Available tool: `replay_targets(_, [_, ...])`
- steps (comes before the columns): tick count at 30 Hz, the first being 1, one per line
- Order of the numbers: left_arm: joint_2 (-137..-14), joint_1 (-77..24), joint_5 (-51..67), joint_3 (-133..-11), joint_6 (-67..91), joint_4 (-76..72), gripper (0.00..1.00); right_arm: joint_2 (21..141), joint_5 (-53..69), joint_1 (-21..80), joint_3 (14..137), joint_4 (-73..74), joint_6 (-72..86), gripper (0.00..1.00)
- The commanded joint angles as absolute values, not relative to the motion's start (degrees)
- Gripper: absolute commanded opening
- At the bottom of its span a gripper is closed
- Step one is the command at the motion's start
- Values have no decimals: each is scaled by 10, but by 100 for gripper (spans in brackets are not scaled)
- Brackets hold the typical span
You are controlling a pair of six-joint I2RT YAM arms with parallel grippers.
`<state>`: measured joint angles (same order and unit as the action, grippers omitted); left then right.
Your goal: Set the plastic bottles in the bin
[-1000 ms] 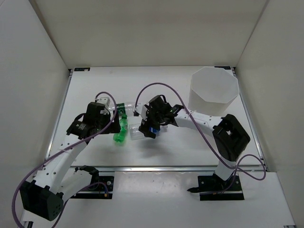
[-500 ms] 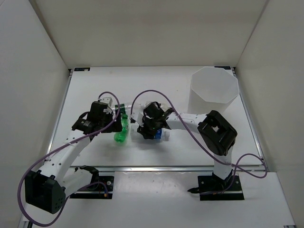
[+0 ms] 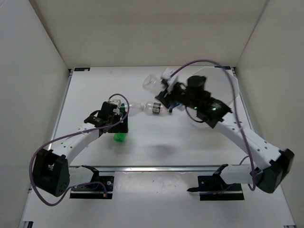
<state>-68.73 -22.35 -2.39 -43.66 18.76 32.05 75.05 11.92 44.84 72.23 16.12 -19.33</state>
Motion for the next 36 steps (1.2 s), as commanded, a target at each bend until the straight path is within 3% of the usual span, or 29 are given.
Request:
replay_targets(1, [-719,-243,-32,-439,178,277,99,686,85,373,767,127,-159,28])
replay_targets(7, [-766,-254,-38,-448,182,258,98,673,101,168,790,132,-88,29])
replay_targets(12, [-795,-259,-39,-446,185,238,93,681,128,83,765,126,-55,33])
replay_targets(16, [-817,-263,-45,-446,185,243,73,675,128,64,738,128,-53,55])
replay_targets(18, [-811,-258,-41,-443,191,243,67,665,129,68,728,118,-54,81])
replay_targets(20, [-810,-258,-41,-439,192,239,63,658,128,78,737,122,-61,99])
replay_targets(30, [-770,-255,-33,-474,192,265,56,624,50,121,795,170,-48,99])
replay_targets(36, [-740,-283,7,-640,185,266,56,536,-114,138,762,233,-20,99])
